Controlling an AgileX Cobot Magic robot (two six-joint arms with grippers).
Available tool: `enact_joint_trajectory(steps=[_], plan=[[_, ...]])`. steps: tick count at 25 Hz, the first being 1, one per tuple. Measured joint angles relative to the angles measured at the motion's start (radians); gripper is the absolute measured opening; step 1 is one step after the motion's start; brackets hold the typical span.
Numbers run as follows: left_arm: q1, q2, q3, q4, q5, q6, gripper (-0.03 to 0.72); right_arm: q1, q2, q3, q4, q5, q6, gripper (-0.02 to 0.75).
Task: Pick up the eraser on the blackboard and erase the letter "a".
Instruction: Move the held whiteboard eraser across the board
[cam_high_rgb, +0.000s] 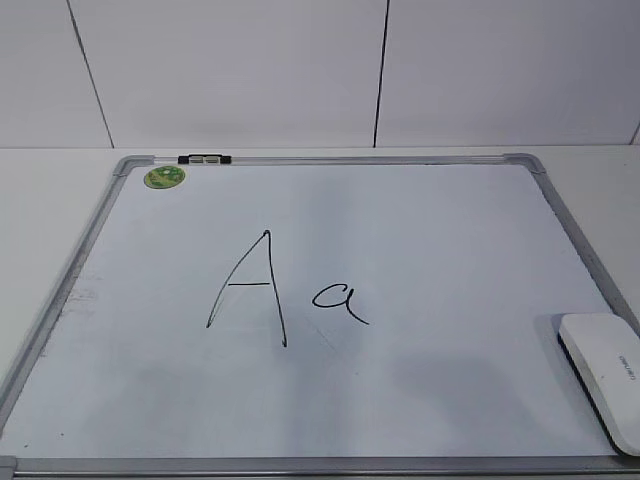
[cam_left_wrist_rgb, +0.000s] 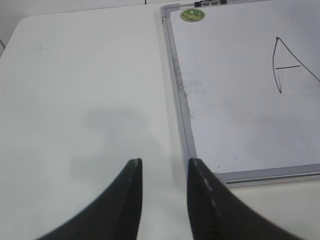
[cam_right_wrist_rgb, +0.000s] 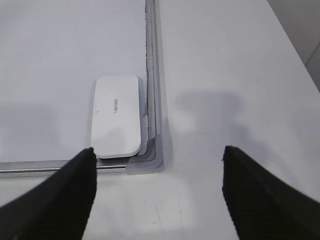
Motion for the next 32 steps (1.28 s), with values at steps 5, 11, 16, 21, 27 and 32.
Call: enact_joint_trajectory(steps=[5, 11, 16, 21, 27, 32], plan=[[0.0, 0.0, 0.0, 0.0, 0.0, 0.0, 0.235, 0.0, 0.0, 0.0, 0.0, 0.0, -0.005, 0.594], [0.0, 0.0, 0.0, 0.0, 0.0, 0.0, 0.235, 0.0, 0.0, -0.002, 0.0, -0.009, -0.045, 0.594], [0.0, 0.0, 0.0, 0.0, 0.0, 0.0, 0.235, 0.0, 0.0, -0.01, 0.004, -0.022, -0.058, 0.594], [0.0, 0.0, 0.0, 0.0, 0.0, 0.0, 0.235, 0.0, 0.003, -0.021, 0.023, -0.083, -0.084, 0.594], [0.0, 0.0, 0.0, 0.0, 0.0, 0.0, 0.235, 0.0, 0.081, -0.021, 0.074, -0.165, -0.106, 0.594], [0.0, 0.0, 0.0, 0.0, 0.0, 0.0, 0.235, 0.0, 0.137, -0.029, 0.118, -0.211, -0.132, 0.594]])
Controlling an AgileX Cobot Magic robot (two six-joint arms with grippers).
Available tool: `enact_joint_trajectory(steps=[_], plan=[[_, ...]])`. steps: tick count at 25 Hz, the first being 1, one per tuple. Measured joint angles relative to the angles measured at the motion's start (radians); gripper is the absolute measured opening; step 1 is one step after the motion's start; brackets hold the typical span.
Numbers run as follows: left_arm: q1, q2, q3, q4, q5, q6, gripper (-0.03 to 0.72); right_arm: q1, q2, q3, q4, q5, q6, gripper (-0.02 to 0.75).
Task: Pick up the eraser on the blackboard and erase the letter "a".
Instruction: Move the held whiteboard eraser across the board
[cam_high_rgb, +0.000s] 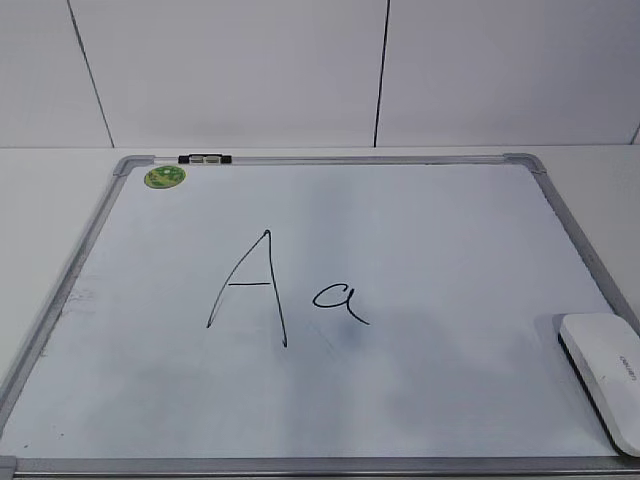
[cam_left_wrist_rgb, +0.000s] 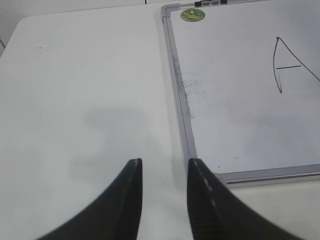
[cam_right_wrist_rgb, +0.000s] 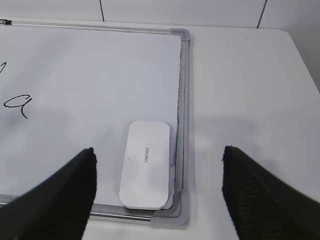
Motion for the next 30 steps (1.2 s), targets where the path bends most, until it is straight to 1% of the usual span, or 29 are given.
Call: enact_joint_trajectory(steps=[13, 19, 22, 30], plan=[[0.0, 0.0, 0.0, 0.0, 0.0, 0.0, 0.235, 0.009, 0.266, -0.127, 0.078, -0.022, -0.053, 0.594], [0.0, 0.0, 0.0, 0.0, 0.0, 0.0, 0.235, 0.021, 0.449, -0.186, 0.139, 0.049, -0.083, 0.594], [0.0, 0.0, 0.0, 0.0, 0.0, 0.0, 0.235, 0.042, 0.524, -0.208, 0.146, 0.056, -0.087, 0.594], [0.0, 0.0, 0.0, 0.0, 0.0, 0.0, 0.235, 0.044, 0.685, -0.259, 0.154, 0.073, -0.089, 0.599]])
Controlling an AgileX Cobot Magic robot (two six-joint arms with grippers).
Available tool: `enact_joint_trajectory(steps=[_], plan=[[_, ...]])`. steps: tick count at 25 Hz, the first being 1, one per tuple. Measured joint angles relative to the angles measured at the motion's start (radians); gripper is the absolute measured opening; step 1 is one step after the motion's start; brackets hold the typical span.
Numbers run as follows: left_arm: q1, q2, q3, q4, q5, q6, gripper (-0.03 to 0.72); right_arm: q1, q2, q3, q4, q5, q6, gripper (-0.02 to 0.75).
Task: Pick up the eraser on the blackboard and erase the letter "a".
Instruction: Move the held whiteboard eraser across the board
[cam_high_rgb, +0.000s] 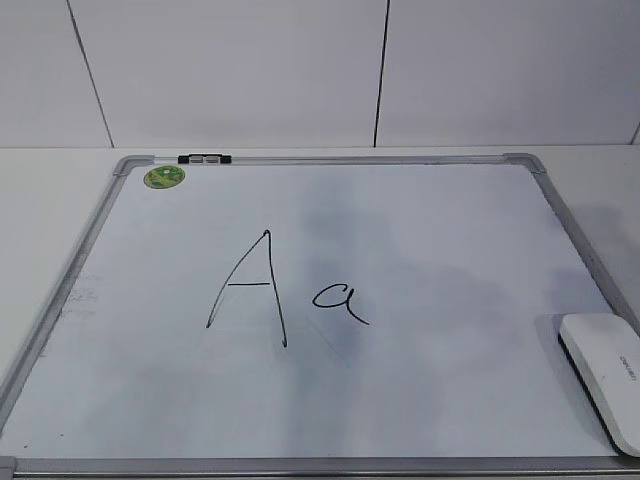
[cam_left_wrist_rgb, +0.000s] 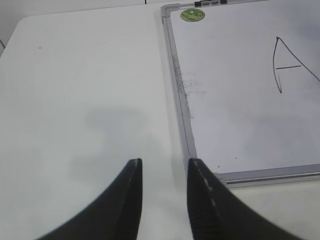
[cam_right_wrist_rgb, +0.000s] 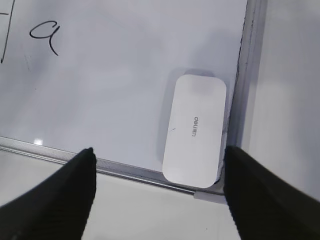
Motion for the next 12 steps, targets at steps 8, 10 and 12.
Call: enact_joint_trajectory(steps=[8, 10, 12], plan=[[0.0, 0.0, 0.0, 0.0, 0.0, 0.0, 0.235, 0.0, 0.162, -0.024, -0.002, 0.024, 0.033, 0.673], [0.0, 0.0, 0.0, 0.0, 0.0, 0.0, 0.235, 0.0, 0.201, -0.025, -0.002, 0.024, 0.037, 0.674], [0.0, 0.0, 0.0, 0.0, 0.0, 0.0, 0.235, 0.002, 0.239, -0.025, -0.006, 0.024, 0.046, 0.676]])
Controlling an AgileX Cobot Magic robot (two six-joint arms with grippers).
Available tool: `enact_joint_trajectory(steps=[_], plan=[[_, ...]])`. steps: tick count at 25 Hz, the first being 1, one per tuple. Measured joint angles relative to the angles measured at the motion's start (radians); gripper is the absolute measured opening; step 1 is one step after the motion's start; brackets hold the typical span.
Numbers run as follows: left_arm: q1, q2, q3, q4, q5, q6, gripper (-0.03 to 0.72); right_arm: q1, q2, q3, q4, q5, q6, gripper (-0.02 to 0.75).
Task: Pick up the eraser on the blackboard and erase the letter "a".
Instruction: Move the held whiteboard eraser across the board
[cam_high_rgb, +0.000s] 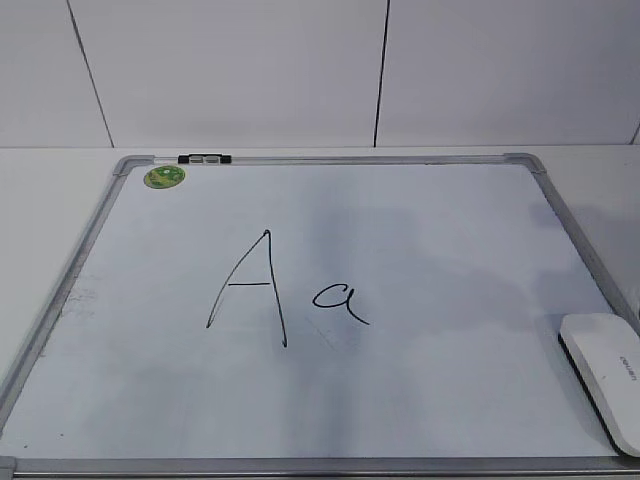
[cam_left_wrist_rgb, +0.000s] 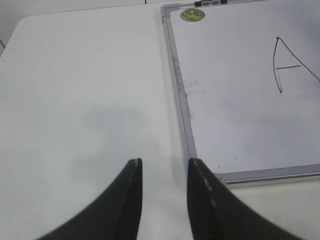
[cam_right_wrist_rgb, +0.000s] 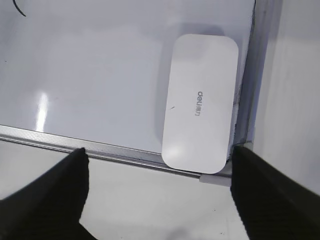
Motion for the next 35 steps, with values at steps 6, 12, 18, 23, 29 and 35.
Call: enact_joint_trajectory(steps=[6, 12, 18, 23, 29, 35], plan=[[0.0, 0.0, 0.0, 0.0, 0.0, 0.0, 0.235, 0.0, 0.085, -0.002, -0.034, 0.0, 0.06, 0.678], [0.0, 0.0, 0.0, 0.0, 0.0, 0.0, 0.235, 0.0, 0.166, -0.002, -0.056, 0.0, 0.099, 0.679], [0.0, 0.0, 0.0, 0.0, 0.0, 0.0, 0.235, 0.004, 0.249, -0.002, -0.066, -0.004, 0.118, 0.679], [0.0, 0.0, 0.0, 0.0, 0.0, 0.0, 0.235, 0.063, 0.305, -0.004, -0.13, -0.037, 0.197, 0.679], [0.0, 0.0, 0.0, 0.0, 0.0, 0.0, 0.235, 0.088, 0.345, -0.004, -0.169, -0.069, 0.279, 0.678], [0.0, 0.0, 0.0, 0.0, 0.0, 0.0, 0.235, 0.088, 0.393, -0.004, -0.18, -0.09, 0.312, 0.678]])
